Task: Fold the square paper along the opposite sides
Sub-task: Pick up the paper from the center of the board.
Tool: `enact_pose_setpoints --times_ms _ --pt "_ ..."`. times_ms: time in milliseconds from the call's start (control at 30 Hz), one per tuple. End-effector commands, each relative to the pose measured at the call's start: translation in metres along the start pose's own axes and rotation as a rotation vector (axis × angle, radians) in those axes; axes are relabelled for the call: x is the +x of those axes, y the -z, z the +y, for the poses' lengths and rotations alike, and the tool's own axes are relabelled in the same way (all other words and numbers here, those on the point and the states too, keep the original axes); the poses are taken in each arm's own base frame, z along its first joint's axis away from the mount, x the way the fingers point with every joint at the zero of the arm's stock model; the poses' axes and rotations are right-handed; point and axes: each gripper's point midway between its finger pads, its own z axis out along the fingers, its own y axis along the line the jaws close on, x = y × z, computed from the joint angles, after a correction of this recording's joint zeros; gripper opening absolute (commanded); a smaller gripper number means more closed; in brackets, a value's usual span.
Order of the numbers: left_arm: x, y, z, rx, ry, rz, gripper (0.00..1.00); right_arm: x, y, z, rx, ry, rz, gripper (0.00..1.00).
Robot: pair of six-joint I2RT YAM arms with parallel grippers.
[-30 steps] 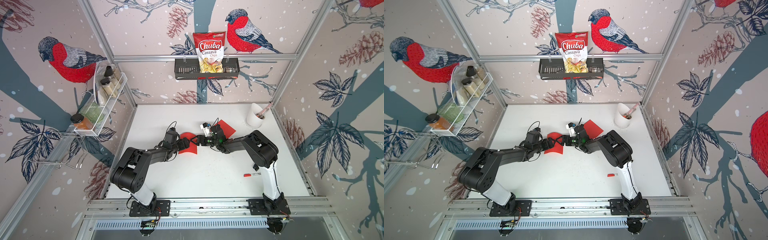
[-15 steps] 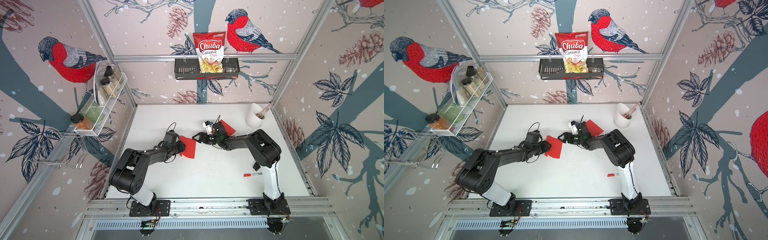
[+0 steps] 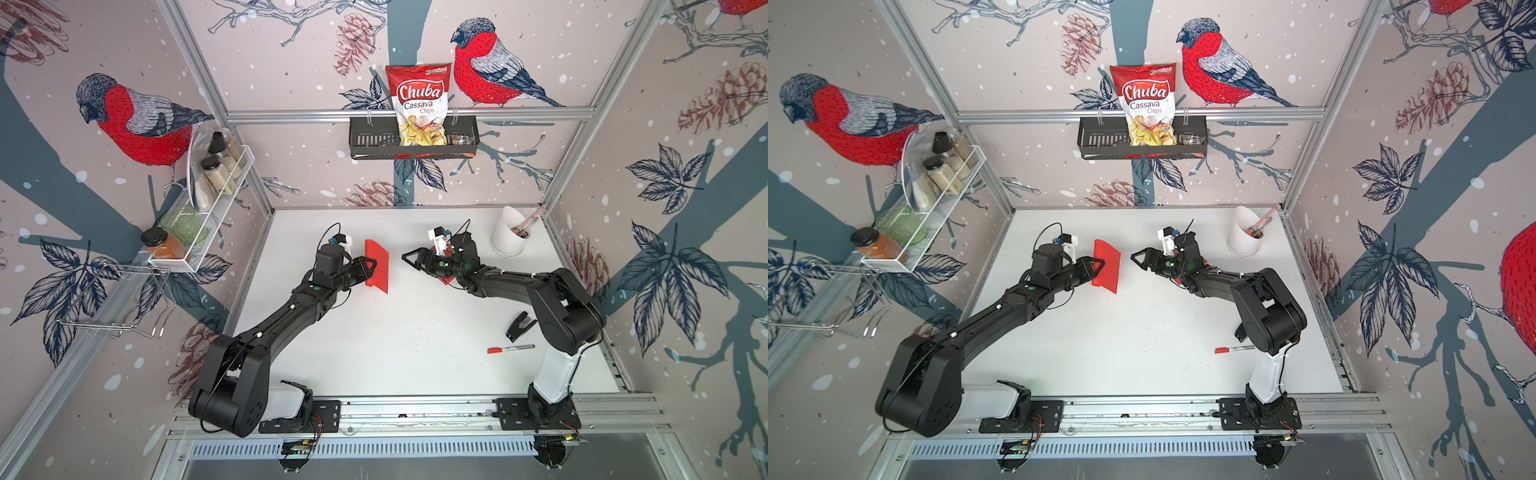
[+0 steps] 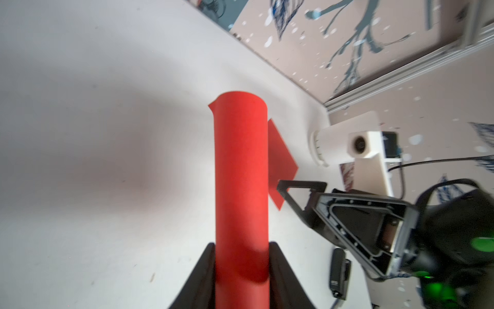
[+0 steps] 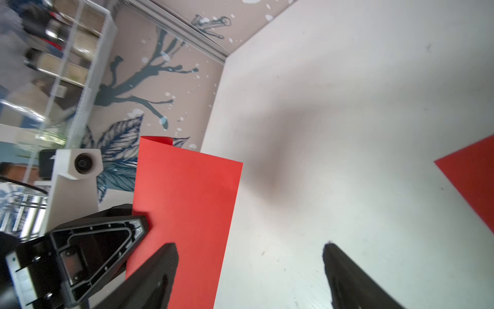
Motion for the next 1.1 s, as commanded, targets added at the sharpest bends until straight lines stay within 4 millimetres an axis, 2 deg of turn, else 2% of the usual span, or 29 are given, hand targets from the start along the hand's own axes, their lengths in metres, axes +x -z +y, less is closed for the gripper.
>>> enact_pose_setpoints --times_ms 0,100,200,467,633,767,867,1067 --pt "-0.027 0.014 -0.047 0.217 0.000 -0.096 0.36 -0.025 0.016 0.051 -0.218 -0.052 -0.076 0.88" --pt "-0.034 0.022 -0.063 0.311 0.014 -0.123 0.37 -0.032 0.023 0.073 -0.329 -0.088 -0.086 0.87" --pt "-0.037 0.023 -0.070 0.352 0.028 -0.132 0.37 -0.033 0.026 0.090 -0.406 -0.110 -0.077 0.86" --pt "-0.042 0.027 -0.070 0.392 0.051 -0.158 0.38 -0.012 0.020 0.106 -0.493 -0.135 -0.017 0.75" --pt "-0.042 0.026 -0.067 0.387 0.052 -0.160 0.38 -0.014 0.026 0.113 -0.543 -0.145 -0.023 0.59" --pt "-0.040 0.025 -0.063 0.374 0.051 -0.156 0.39 -0.014 0.027 0.114 -0.545 -0.142 -0.023 0.39" --pt "-0.039 0.026 -0.062 0.375 0.050 -0.156 0.39 -0.014 0.026 0.114 -0.547 -0.145 -0.018 0.30" --pt "-0.039 0.029 -0.064 0.382 0.043 -0.154 0.40 -0.011 0.023 0.115 -0.547 -0.145 -0.004 0.22"
